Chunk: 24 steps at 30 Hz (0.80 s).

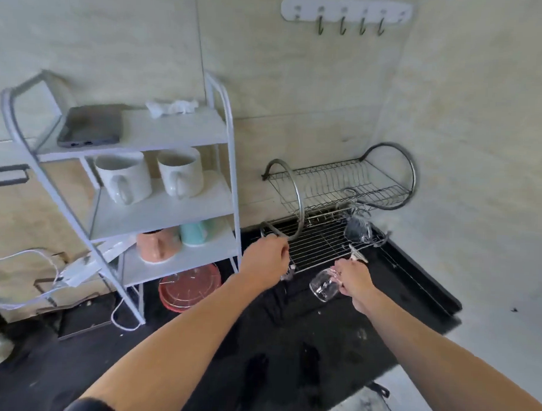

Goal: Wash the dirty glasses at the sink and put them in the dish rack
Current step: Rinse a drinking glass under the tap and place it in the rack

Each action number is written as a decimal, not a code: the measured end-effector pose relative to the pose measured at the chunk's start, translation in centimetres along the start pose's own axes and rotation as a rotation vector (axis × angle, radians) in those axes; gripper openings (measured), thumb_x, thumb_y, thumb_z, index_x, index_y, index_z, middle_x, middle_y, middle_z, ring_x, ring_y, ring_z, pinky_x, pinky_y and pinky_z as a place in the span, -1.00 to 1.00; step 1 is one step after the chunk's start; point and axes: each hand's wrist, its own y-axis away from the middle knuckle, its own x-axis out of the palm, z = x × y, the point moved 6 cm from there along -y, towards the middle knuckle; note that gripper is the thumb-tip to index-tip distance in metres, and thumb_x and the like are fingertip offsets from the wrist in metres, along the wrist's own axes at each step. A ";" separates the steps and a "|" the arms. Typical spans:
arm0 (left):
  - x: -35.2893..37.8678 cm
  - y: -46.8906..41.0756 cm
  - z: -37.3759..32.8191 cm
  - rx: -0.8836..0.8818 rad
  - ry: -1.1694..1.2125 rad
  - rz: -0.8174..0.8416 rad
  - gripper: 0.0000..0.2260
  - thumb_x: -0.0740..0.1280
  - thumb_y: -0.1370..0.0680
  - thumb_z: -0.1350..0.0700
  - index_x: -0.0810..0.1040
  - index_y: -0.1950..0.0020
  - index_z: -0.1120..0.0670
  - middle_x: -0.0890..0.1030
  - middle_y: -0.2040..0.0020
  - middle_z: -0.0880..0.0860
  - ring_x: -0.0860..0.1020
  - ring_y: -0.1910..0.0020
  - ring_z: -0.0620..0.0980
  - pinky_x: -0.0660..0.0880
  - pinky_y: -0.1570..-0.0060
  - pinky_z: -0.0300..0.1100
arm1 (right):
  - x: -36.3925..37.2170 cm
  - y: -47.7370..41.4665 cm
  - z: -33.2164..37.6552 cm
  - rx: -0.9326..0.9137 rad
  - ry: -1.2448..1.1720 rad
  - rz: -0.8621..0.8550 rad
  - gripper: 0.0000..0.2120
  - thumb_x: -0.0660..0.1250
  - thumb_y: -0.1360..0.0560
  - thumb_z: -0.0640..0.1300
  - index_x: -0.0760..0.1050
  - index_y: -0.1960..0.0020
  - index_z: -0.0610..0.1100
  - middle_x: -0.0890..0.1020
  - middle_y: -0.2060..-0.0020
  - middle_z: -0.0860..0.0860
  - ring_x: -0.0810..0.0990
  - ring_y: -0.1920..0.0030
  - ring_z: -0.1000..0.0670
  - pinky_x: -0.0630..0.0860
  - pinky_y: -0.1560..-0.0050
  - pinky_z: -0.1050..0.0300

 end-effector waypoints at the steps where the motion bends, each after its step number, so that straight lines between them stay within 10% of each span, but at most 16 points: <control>1: 0.2 -1.5 -1.1 0.034 0.003 -0.014 -0.80 0.17 -0.60 0.10 0.55 -0.09 0.10 0.55 -0.02 0.06 0.54 0.02 0.06 0.51 0.02 -0.02 | -1.0 -1.4 0.2 0.009 0.003 -0.009 -0.81 0.21 -0.55 -0.25 0.36 0.23 -0.12 0.36 0.35 -0.04 0.29 0.38 0.03 0.21 0.38 0.15; 9: 3.9 -12.0 -7.0 0.186 -0.140 -0.095 -0.74 0.19 -0.59 0.12 0.50 -0.23 0.14 0.50 -0.15 0.08 0.46 -0.14 0.06 0.48 -0.14 -0.04 | -4.7 -13.9 1.8 -0.126 0.228 -0.044 -0.77 0.21 -0.58 -0.19 0.47 0.23 -0.01 0.48 0.35 0.01 0.44 0.34 -0.01 0.43 0.17 0.05; 16: 9.4 -18.5 -6.2 -0.109 -0.379 -0.012 -0.67 0.02 -0.66 -0.03 0.42 -0.27 0.12 0.46 -0.26 0.12 0.45 -0.22 0.15 0.37 -0.23 0.06 | -1.7 -24.4 5.4 -0.278 0.494 0.072 -0.72 0.14 -0.65 -0.13 0.52 -0.24 -0.24 0.60 -0.09 -0.16 0.57 -0.07 -0.15 0.43 0.00 0.09; 19: 11.2 -18.8 -5.6 -0.191 -0.401 -0.021 -0.63 -0.05 -0.64 -0.06 0.46 -0.19 0.08 0.53 -0.12 0.08 0.51 -0.09 0.12 0.41 -0.12 0.03 | 0.5 -28.3 6.6 -0.331 0.568 0.146 -0.65 0.12 -0.65 -0.12 0.45 -0.33 -0.30 0.52 -0.26 -0.22 0.46 -0.30 -0.19 0.33 -0.27 0.02; 24: 11.9 -18.8 -5.3 -0.216 -0.448 -0.136 -0.65 0.01 -0.61 -0.04 0.54 -0.03 0.09 0.56 0.15 0.03 0.51 0.20 0.06 0.47 0.24 -0.04 | 3.3 -32.7 8.8 -0.461 0.524 0.082 -0.70 0.18 -0.63 -0.15 0.53 -0.09 -0.39 0.62 0.02 -0.33 0.58 -0.03 -0.27 0.37 0.05 0.01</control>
